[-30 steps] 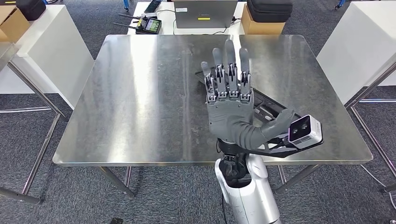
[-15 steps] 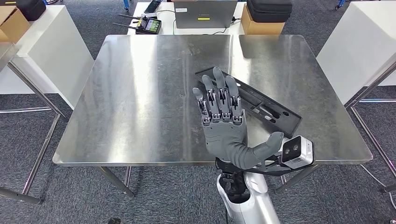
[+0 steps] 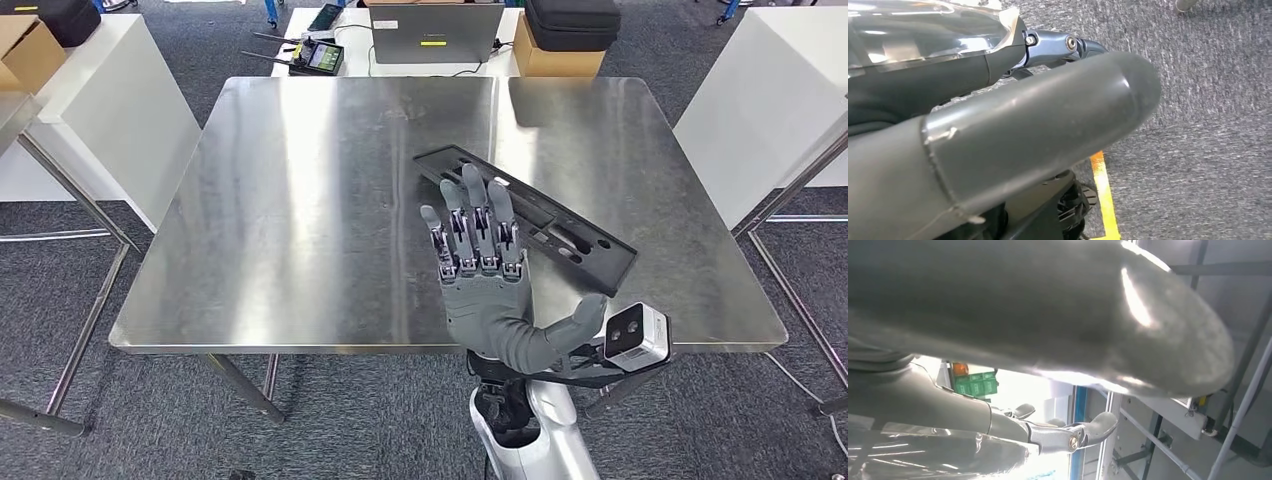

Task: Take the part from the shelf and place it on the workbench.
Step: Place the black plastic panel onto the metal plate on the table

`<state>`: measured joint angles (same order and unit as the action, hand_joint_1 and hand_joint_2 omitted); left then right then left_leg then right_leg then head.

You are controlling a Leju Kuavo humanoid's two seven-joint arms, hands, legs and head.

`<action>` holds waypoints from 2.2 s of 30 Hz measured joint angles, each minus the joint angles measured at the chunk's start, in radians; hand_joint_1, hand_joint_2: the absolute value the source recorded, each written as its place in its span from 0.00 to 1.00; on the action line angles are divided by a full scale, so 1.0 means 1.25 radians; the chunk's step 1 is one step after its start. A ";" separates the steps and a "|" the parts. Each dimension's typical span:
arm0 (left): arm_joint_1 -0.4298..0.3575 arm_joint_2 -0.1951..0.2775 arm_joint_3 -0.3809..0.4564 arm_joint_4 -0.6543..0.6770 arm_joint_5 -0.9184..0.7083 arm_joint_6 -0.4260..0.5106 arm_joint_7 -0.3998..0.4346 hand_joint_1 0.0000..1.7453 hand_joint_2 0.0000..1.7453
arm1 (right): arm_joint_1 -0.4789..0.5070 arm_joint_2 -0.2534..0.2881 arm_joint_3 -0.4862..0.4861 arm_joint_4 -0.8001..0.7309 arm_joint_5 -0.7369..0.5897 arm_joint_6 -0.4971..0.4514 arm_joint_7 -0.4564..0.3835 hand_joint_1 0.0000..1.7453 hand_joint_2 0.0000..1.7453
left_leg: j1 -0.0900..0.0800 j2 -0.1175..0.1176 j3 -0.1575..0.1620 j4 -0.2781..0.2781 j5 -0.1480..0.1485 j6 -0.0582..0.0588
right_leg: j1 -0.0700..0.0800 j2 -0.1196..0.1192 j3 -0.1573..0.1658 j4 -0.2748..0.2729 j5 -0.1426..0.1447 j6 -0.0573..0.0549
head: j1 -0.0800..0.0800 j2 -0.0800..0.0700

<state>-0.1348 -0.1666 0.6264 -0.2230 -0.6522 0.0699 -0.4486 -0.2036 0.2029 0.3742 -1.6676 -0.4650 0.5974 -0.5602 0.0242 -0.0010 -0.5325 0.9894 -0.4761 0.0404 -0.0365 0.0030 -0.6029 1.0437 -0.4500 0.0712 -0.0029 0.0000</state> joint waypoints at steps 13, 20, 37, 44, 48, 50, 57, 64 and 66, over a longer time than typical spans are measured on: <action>0.001 0.002 0.003 0.000 -0.002 0.000 -0.003 0.00 0.00 | 0.010 0.001 -0.003 0.008 0.005 0.002 -0.001 0.00 0.00 | 0.005 -0.001 -0.063 0.184 -0.114 -0.022 | 0.018 0.002 -0.041 -0.026 0.050 -0.058 | -0.006 0.000; -0.003 0.004 0.004 -0.001 -0.001 0.001 -0.004 0.00 0.00 | 0.011 0.003 -0.004 0.012 0.010 0.002 -0.001 0.00 0.00 | -0.014 0.000 0.023 0.010 -0.040 0.005 | 0.020 0.000 -0.052 -0.037 0.085 -0.029 | -0.002 0.000; 0.003 0.005 0.007 -0.001 -0.003 0.005 -0.010 0.00 0.00 | 0.016 -0.005 -0.008 0.042 0.014 -0.013 -0.008 0.00 0.00 | -0.015 0.002 -0.079 0.038 0.029 -0.018 | 0.006 -0.002 0.065 -0.049 -0.019 -0.037 | -0.001 0.000; 0.012 0.005 0.008 0.000 -0.006 0.007 -0.013 0.00 0.00 | 0.033 -0.011 -0.036 0.048 0.018 -0.058 -0.021 0.00 0.00 | -0.009 0.002 -0.072 0.165 -0.049 -0.027 | 0.007 -0.004 0.000 -0.042 0.029 -0.043 | -0.010 0.000; 0.012 0.002 0.011 0.000 -0.001 0.013 -0.016 0.00 0.00 | 0.039 -0.015 -0.084 0.060 -0.013 -0.095 -0.011 0.00 0.00 | -0.012 -0.010 0.018 0.027 -0.039 -0.018 | 0.013 -0.003 -0.018 -0.034 0.049 -0.023 | -0.010 0.000; 0.014 0.001 0.015 0.001 0.001 0.015 -0.018 0.00 0.00 | 0.042 -0.018 -0.119 0.078 -0.026 -0.116 -0.003 0.00 0.00 | -0.017 -0.012 0.007 0.028 -0.030 -0.003 | 0.016 -0.003 -0.021 -0.035 0.058 -0.013 | -0.007 0.000; 0.021 0.002 0.024 0.001 0.001 0.016 -0.020 0.00 0.00 | 0.057 -0.030 -0.211 0.132 -0.017 -0.142 0.002 0.00 0.00 | -0.036 -0.003 -0.062 0.027 0.030 0.036 | 0.021 -0.002 -0.105 0.207 -0.092 -0.022 | 0.005 0.000; 0.025 -0.005 0.031 0.001 0.009 0.020 -0.028 0.00 0.00 | 0.054 -0.038 -0.280 0.222 0.133 -0.315 -0.009 0.00 0.00 | -0.048 -0.002 -0.096 0.021 0.078 0.032 | 0.068 -0.015 0.098 -0.051 -0.064 -0.087 | 0.000 0.000; 0.027 -0.005 0.038 0.001 0.010 0.022 -0.032 0.00 0.00 | 0.049 -0.045 -0.316 0.286 0.195 -0.375 -0.020 0.00 0.00 | -0.042 -0.003 -0.096 0.012 0.088 0.019 | 0.063 -0.016 0.100 -0.076 -0.040 -0.097 | 0.008 0.000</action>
<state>-0.1014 -0.1732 0.6735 -0.2221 -0.6398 0.0968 -0.4892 -0.1425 0.1463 -0.0208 -1.3102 -0.2210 0.1289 -0.5854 -0.0281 -0.0043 -0.6526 1.0041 -0.3655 0.0642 0.0426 -0.0166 -0.4773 0.9484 -0.5000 -0.0499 0.0070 0.0000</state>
